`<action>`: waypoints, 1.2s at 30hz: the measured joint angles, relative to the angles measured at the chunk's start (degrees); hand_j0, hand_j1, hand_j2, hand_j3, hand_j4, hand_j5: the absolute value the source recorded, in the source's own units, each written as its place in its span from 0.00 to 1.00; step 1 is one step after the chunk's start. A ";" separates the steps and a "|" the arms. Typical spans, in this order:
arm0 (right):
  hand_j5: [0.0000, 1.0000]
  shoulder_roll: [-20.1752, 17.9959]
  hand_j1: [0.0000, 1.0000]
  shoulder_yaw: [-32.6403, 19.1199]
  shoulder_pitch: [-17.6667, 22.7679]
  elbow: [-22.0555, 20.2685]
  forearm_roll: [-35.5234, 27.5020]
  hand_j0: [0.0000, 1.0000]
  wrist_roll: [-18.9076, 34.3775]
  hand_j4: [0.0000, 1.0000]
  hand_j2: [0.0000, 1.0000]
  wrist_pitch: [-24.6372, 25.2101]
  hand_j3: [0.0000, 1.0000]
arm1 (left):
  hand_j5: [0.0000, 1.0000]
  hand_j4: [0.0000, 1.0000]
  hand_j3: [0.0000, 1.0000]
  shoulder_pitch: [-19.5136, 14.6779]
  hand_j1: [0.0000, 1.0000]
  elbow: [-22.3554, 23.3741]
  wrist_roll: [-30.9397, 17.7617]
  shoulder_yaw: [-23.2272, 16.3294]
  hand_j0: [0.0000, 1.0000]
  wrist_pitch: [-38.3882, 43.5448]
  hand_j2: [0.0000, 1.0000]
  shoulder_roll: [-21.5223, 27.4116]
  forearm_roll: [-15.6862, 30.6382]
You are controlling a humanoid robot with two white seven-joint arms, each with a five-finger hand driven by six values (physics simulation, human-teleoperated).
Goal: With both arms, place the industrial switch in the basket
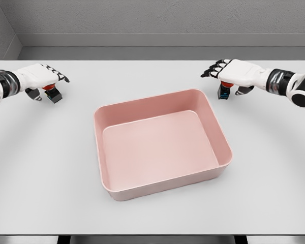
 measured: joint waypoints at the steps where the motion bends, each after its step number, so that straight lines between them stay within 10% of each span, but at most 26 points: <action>1: 1.00 0.11 1.00 0.00 0.00 0.01 0.19 1.00 -0.04 1.00 1.00 0.00 1.00 | 0.86 0.86 0.86 0.00 0.86 -0.06 0.02 0.01 0.86 -0.04 0.86 0.02 0.02; 10: 0.99 0.38 0.99 0.02 0.26 0.22 2.38 0.99 -0.20 0.99 0.99 0.00 0.99 | 0.78 0.78 0.78 0.00 0.78 -0.29 0.06 -0.10 0.78 -0.14 0.78 0.09 0.06; 22: 0.65 0.47 0.65 -0.04 0.26 0.31 5.07 0.65 -0.27 0.65 0.65 0.00 0.65 | 0.74 0.74 0.74 -0.18 0.74 -0.41 0.23 -0.25 0.74 -0.16 0.74 0.08 -0.02; 36: 0.54 0.40 0.54 -0.24 0.35 0.29 6.54 0.54 -0.31 0.54 0.54 0.00 0.54 | 0.70 0.70 0.70 -0.18 0.70 -0.57 0.23 -0.59 0.70 -0.25 0.70 0.09 -0.05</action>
